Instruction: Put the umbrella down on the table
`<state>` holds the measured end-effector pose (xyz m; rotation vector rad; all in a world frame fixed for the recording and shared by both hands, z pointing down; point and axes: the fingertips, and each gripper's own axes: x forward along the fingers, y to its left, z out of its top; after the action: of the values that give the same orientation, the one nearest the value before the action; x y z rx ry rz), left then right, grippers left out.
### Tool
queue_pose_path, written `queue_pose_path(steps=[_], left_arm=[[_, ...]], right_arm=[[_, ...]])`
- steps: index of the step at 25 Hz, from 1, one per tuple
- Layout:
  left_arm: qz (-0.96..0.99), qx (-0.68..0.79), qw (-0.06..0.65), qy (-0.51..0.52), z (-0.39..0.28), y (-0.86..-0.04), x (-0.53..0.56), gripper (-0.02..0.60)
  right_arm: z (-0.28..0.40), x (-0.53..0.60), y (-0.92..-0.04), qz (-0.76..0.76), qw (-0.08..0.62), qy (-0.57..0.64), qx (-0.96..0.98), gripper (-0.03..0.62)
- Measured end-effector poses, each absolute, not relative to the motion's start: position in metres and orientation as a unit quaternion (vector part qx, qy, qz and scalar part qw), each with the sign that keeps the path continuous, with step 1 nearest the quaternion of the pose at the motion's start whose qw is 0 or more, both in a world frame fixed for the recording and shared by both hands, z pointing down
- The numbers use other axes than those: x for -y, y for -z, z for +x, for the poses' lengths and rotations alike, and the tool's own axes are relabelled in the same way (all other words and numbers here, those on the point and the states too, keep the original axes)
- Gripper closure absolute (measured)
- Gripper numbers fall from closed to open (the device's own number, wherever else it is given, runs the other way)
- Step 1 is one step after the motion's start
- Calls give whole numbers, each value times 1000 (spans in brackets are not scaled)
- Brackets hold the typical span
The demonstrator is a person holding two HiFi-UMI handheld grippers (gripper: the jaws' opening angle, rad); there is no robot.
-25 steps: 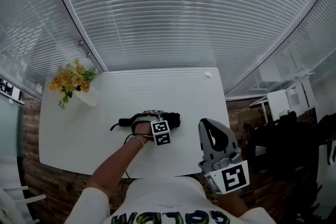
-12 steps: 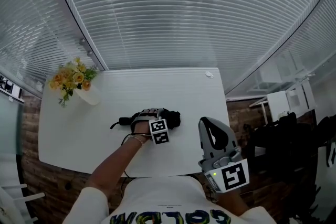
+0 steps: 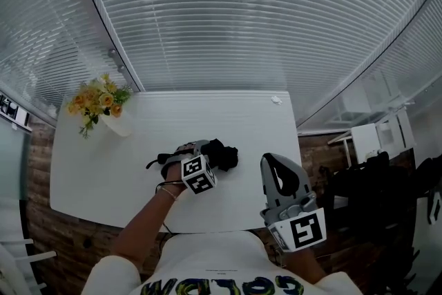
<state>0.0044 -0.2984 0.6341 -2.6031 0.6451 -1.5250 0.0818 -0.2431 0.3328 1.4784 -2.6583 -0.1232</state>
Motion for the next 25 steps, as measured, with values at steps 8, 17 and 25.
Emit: queue_pose_path(steps=[8,17,25], left_arm=[[-907,-322,-67,262,-13,-528,302,255],[-898,-428,-88,42,-61,-419,284,357],[-869,-489,-72,-30,-100,-370,255,495]], right_arm=[[74,245,-332,480,53,42,875,585],[69,243,-331,475,56,46,877,585],[62,242,-338,468,62,44,881,585]])
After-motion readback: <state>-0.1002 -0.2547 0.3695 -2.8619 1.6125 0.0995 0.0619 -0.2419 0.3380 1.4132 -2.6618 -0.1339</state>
